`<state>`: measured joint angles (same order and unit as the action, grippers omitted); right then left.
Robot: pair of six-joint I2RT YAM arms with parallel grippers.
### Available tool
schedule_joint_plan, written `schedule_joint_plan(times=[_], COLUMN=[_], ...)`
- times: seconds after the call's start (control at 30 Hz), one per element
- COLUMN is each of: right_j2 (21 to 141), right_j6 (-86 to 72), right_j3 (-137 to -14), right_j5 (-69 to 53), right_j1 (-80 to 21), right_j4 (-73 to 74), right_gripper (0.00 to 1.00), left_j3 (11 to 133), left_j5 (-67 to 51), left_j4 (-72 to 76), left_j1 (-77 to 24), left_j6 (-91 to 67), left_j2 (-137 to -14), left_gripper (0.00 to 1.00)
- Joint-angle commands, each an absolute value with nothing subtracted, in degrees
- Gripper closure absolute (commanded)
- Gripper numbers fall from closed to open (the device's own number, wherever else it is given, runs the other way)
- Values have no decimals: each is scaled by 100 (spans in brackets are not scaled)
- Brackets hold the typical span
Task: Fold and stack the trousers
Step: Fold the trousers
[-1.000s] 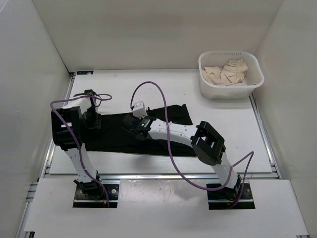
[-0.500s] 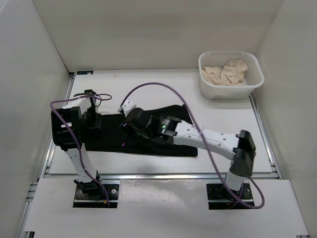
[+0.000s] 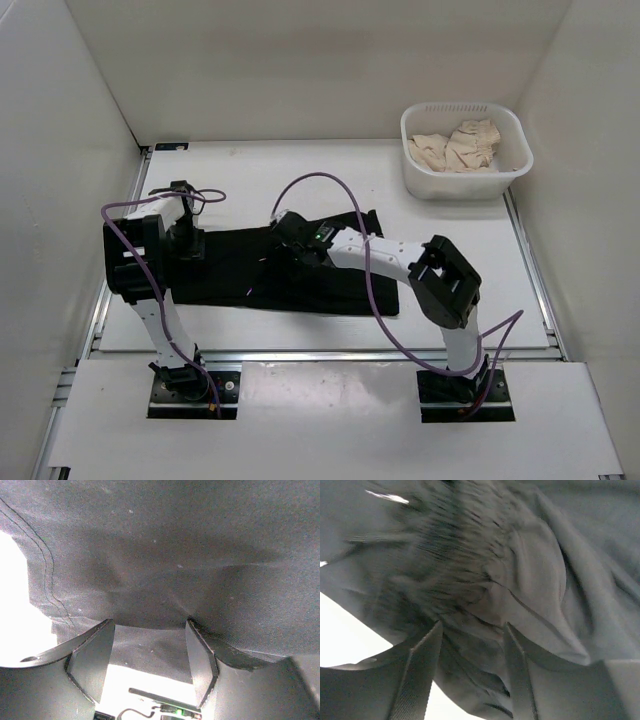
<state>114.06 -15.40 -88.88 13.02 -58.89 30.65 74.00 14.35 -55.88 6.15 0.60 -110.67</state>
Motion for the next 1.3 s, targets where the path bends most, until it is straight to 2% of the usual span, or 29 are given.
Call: schedule_joint_plan(times=[0.0,0.07,0.13,0.2,0.27,0.47,0.7,1.03,1.1,1.23,1.27], right_j2=[11302,11364,10927,10104,9531,9246,9510,9905,9976,10099,10038], right_j6=[-1942,-1995,-2047,-2161,-2476,-2936,-3180,-3568,-3568,-3621,-3621], right_j3=[-8473,-8594,-8596,-8421,-8210,-7025,-6399,-5599,-5537,-5292,-5187], right_j5=[871,748,1079,1344,1573,907,562,431,273,-97,-166], right_j1=[-5555,-5484,-5484,-5371,-5116,-4088,-3166,-2979,-2918,-2734,-2603], right_j4=[2698,2908,3006,2840,2935,3340,2796,2426,2365,2206,2206], right_gripper=[46,45,41,24,12,9,8,6,9,59,85], left_j3=[7321,7321,7321,7321,7321,7321,7374,7374,7426,7540,7541], left_j5=[1345,1345,1345,1345,1345,1345,1345,1345,1345,1284,1283], left_j4=[-5520,-5520,-5520,-5520,-5520,-5520,-5633,-5687,-5739,-5879,-5880], left_j1=[554,554,554,554,554,554,554,554,554,606,606], left_j6=[0,0,0,0,0,0,0,0,0,0,0], left_j2=[-10863,-10863,-10863,-10811,-10758,-10758,-10644,-10407,-10345,-10230,-10074], left_gripper=[29,29,29,28,28,28,27,26,26,25,25])
